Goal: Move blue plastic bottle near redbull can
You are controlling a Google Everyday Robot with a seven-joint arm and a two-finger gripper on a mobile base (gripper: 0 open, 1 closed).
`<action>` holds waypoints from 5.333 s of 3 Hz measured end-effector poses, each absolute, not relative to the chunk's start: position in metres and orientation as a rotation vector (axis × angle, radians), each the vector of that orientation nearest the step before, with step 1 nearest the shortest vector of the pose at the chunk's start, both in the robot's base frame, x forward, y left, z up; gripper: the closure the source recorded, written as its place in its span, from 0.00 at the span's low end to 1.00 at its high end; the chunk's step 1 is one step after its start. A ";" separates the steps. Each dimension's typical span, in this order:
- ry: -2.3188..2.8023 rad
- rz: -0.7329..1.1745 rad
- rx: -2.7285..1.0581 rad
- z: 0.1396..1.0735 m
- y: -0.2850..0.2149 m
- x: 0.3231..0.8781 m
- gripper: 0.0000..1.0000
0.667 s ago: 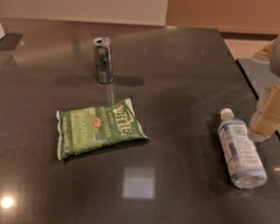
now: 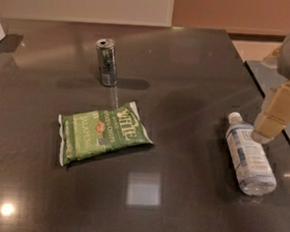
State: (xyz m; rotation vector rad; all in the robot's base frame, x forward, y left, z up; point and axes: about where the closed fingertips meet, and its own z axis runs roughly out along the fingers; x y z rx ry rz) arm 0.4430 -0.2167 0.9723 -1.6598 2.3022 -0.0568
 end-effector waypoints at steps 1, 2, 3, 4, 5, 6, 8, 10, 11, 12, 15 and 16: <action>2.459 0.003 -1.521 0.955 -0.217 0.450 0.00; 2.620 0.012 -1.338 0.938 -0.220 0.454 0.00; 2.767 -0.040 -1.118 0.924 -0.227 0.450 0.00; 2.891 -0.086 -0.912 0.905 -0.238 0.445 0.00; 2.979 -0.110 -0.728 0.887 -0.247 0.435 0.00; 3.041 -0.086 -0.632 0.868 -0.247 0.424 0.00; 3.104 -0.019 -0.613 0.843 -0.235 0.408 0.22; 3.078 -0.010 -0.618 0.853 -0.235 0.415 0.69; 3.020 -0.028 -0.689 0.871 -0.238 0.438 0.92; 2.966 -0.036 -0.757 0.886 -0.239 0.459 1.00; 2.673 0.191 -1.118 0.890 -0.189 0.595 1.00; 2.598 0.286 -1.199 0.878 -0.144 0.630 1.00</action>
Offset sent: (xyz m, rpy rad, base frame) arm 0.0065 -0.0101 -0.0564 0.0185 0.2330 -0.5692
